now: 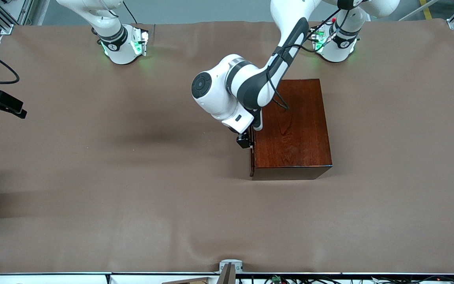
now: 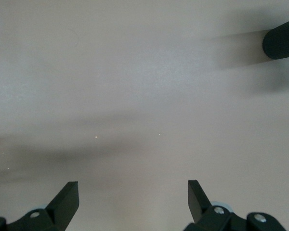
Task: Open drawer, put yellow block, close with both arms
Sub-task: 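Push the drawer shut into the cabinet with the left gripper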
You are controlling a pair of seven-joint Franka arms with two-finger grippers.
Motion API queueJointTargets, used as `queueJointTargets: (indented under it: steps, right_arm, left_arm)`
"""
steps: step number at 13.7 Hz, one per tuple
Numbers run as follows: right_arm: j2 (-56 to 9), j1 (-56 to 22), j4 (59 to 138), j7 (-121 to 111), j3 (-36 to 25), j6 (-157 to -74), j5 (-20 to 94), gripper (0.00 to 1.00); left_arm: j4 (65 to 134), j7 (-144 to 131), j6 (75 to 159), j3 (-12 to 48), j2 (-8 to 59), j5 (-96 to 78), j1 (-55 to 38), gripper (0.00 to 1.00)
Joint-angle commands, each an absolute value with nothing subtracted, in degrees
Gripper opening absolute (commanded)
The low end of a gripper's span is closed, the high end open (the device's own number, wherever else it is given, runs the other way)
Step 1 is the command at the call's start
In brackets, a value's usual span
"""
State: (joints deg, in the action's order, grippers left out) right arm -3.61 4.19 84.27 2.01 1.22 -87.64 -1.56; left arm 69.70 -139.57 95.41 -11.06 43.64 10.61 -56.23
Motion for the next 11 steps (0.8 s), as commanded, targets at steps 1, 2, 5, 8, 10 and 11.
queueJointTargets:
  steps: [1, 2, 5, 8, 10, 11]
  right_arm:
    - [-3.0, 5.5, 84.2, 2.7, 2.4, -87.5, -1.7, 1.00]
    - [-3.0, 5.5, 84.2, 2.7, 2.3, -87.5, -1.7, 1.00]
    - [-3.0, 5.5, 84.2, 2.7, 2.3, -87.5, -1.7, 1.00]
    - [-3.0, 5.5, 84.2, 2.7, 2.3, -87.5, -1.7, 1.00]
    - [-3.0, 5.5, 84.2, 2.7, 2.3, -87.5, -1.7, 1.00]
    - [-3.0, 5.5, 84.2, 2.7, 2.3, -87.5, -1.7, 1.00]
  left_arm:
    - [70.8, -138.4, 90.6, -11.4, 43.3, 15.5, -56.3, 1.00]
    - [70.8, -138.3, 90.4, -11.4, 43.1, 15.5, -56.3, 1.00]
    - [70.1, -138.3, 90.4, -11.3, 41.6, 14.9, -55.9, 1.00]
    - [70.2, -134.7, 90.4, -11.3, 34.8, 13.9, -55.5, 1.00]
    - [70.3, -130.2, 90.4, -11.4, 30.4, 12.5, -52.8, 1.00]
    - [70.4, -128.2, 90.4, -11.4, 28.5, 12.4, -51.3, 1.00]
